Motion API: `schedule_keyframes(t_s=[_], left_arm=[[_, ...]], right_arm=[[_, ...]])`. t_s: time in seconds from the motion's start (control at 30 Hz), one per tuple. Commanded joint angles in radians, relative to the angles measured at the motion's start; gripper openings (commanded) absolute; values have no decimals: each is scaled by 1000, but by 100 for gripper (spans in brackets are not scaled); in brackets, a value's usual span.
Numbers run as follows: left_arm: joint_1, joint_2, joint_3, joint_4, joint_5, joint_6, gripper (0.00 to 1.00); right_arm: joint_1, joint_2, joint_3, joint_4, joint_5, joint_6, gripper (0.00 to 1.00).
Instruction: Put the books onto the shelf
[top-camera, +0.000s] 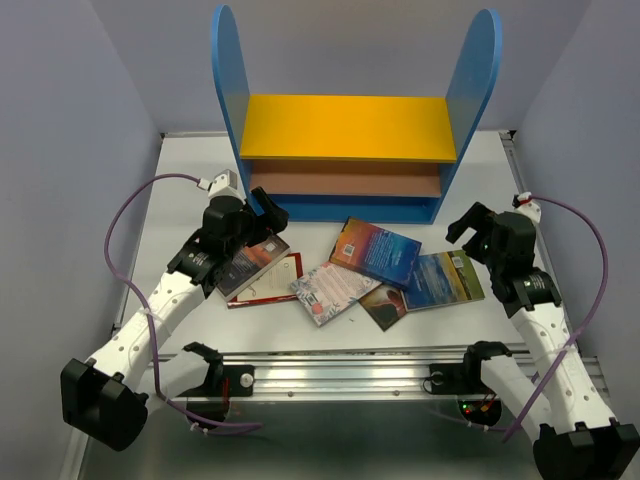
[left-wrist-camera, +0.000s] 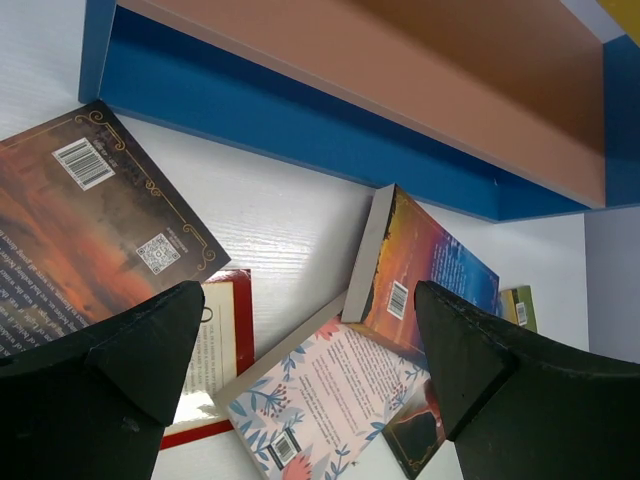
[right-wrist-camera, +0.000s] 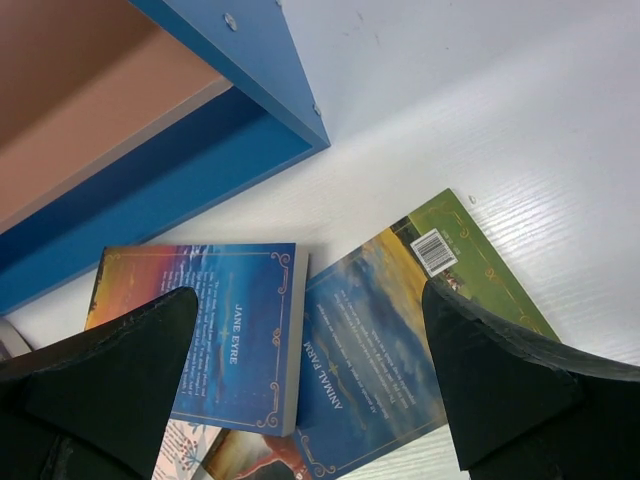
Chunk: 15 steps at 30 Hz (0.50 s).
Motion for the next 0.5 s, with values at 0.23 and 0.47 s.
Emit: schedule_keyframes(t_s=[0.23,0.47], left_arm=[[-3,-52,24,21,-22,43,99],[-1,-89,14,4,-50,49,99]], right_arm=[[2,-48,47,12,-54,-43,100],[2,56,124,-83,-227,-184,100]])
